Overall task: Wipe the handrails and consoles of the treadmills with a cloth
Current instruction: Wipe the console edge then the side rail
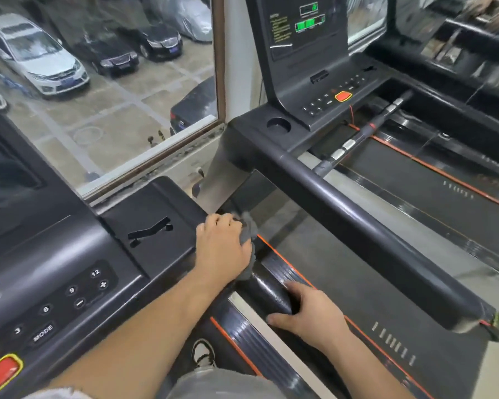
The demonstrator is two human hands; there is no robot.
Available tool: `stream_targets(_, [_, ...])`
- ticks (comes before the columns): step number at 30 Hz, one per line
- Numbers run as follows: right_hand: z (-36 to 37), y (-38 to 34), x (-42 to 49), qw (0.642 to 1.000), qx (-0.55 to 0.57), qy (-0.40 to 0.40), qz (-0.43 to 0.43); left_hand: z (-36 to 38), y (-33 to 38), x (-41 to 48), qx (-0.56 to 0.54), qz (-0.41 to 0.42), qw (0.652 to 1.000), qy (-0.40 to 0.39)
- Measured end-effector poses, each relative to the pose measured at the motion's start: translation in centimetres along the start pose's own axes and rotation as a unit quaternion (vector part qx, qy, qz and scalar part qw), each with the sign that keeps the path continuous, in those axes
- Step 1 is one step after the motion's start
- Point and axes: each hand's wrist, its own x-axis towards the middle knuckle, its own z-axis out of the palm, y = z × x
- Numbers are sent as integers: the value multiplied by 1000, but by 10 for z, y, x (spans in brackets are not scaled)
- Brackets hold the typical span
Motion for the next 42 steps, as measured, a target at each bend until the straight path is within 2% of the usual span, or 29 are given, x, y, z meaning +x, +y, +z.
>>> stream_targets(2, [-1, 10, -12, 1000, 15, 4, 9, 8, 31, -29, -70, 69, 995, -5])
stream_targets(4, [-6, 27, -24, 1000, 6, 2, 11, 14, 55, -71, -156, 178, 971, -31])
stream_targets(6, [-15, 47, -33, 999, -17, -8, 33, 17, 53, -86, -139, 278, 948, -61])
stream_targets(8, [-23, 69, -44, 997, -13, -18, 73, 24, 42, -70, -63, 314, 945, -58])
stream_targets(10, [-25, 89, -54, 995, -3, -28, 97, 23, 37, -52, -61, 235, 969, -37])
stream_targets(12, [-21, 103, -61, 995, -3, -41, 95, 17, 49, -53, -82, 106, 990, -32])
stream_targets(14, [-13, 108, -71, 996, -13, -42, 74, 19, 76, -75, -107, 62, 992, -20])
stream_targets(15, [-8, 109, -76, 997, -23, -33, 64, 20, 91, -91, -131, 88, 987, -21])
stream_targets(17, [-3, 112, -85, 998, -42, -11, 39, 24, 110, -121, -176, 200, 963, -39])
stream_targets(19, [-3, 117, -92, 999, -34, -5, 6, 21, 106, -121, -153, 288, 944, -56])
stream_targets(20, [-4, 121, -97, 1000, -17, -5, -4, 22, 100, -113, -127, 302, 943, -59])
stream_targets(22, [-8, 127, -108, 1000, 10, -3, -9, 22, 91, -96, -91, 250, 963, -41])
stream_targets(25, [-10, 141, -127, 1000, -6, 6, -4, 20, 108, -97, -88, 35, 995, -21])
stream_targets(26, [-9, 148, -131, 1000, -11, 10, 2, 22, 125, -108, -87, 9, 996, -11])
stream_targets(27, [-6, 154, -135, 1000, -17, 12, 14, 24, 144, -123, -93, 15, 995, -9])
stream_targets(28, [-4, 160, -139, 999, -27, 19, 28, 27, 162, -140, -110, 58, 992, -13])
stream_targets(30, [1, 171, -145, 996, -65, 34, 54, 29, 180, -169, -153, 197, 967, -50])
stream_targets(32, [6, 180, -152, 993, -94, 40, 66, 30, 167, -165, -139, 283, 946, -73])
stream_targets(34, [11, 188, -156, 992, -86, 56, 67, 33, 147, -144, -95, 251, 961, -71])
stream_targets(36, [16, 193, -160, 992, -69, 77, 70, 32, 133, -127, -75, 149, 984, -55])
stream_targets(38, [19, 194, -165, 991, -65, 93, 73, 27, 142, -128, -84, 55, 994, -41])
stream_targets(39, [21, 193, -167, 990, -62, 101, 75, 27, 154, -137, -90, 34, 995, -32])
stream_targets(40, [23, 193, -168, 989, -58, 110, 77, 27, 168, -151, -96, 37, 994, -27])
stream_targets(42, [24, 193, -167, 988, -58, 121, 76, 28, 190, -185, -116, 131, 984, -36])
